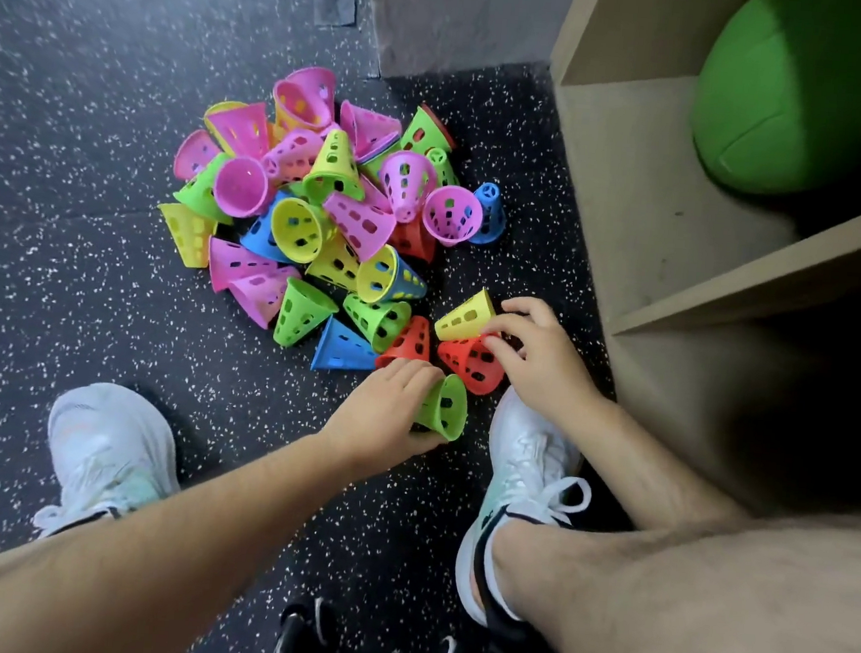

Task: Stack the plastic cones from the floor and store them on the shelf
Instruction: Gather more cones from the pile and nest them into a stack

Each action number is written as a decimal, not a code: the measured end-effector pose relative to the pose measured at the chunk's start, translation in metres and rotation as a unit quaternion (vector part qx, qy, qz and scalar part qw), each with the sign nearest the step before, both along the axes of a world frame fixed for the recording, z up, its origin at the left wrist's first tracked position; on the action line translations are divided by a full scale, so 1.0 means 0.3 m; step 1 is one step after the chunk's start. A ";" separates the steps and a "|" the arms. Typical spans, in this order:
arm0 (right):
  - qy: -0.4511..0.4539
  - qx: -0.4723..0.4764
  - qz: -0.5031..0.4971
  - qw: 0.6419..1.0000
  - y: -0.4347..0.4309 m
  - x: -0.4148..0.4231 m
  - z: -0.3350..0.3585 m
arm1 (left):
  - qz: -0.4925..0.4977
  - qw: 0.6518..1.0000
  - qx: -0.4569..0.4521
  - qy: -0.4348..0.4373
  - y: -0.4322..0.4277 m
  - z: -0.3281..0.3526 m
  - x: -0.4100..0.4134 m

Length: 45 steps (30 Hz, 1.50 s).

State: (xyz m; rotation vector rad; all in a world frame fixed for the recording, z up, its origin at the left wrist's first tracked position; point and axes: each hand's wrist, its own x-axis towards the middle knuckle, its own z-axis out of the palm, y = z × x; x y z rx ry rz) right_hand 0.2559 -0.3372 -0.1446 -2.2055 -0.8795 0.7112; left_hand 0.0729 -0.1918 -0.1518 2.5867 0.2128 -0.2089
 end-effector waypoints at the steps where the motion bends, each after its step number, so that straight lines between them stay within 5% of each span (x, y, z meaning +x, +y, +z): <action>1: -0.009 0.012 -0.008 1.000 0.003 0.006 -0.004 | 0.030 0.999 -0.019 0.000 0.002 0.014 0.001; 5: -0.050 0.069 -0.057 0.995 0.018 0.032 0.045 | 0.104 0.992 -0.071 -0.020 0.012 0.062 0.018; 12: 0.098 0.156 -0.107 0.977 0.060 0.036 0.186 | 0.193 0.959 -0.202 -0.036 0.024 0.123 0.061; 18: 0.039 0.073 0.036 0.996 0.096 -0.002 0.172 | 0.228 0.929 -0.284 -0.071 0.023 0.152 0.099; 25: 0.080 0.009 0.104 0.991 0.120 -0.060 0.129 | 0.258 0.917 -0.292 -0.086 0.035 0.144 0.094; 28: 0.094 0.065 0.026 0.993 0.135 -0.046 0.111 | 0.287 0.909 -0.293 -0.078 0.038 0.145 0.090; 31: -0.001 0.037 -0.092 0.995 0.142 0.004 0.066 | 0.295 0.906 -0.295 -0.071 0.045 0.149 0.084; 34: -0.034 -0.092 -0.067 0.993 0.141 0.040 0.017 | 0.293 0.903 -0.306 -0.074 0.046 0.150 0.069; 37: -0.037 -0.118 -0.029 0.992 0.153 0.039 -0.006 | 0.304 0.896 -0.315 -0.080 0.048 0.144 0.057; 45: -0.049 0.066 -0.051 0.995 0.169 0.018 0.086 | 0.342 0.889 -0.294 -0.082 0.058 0.148 0.057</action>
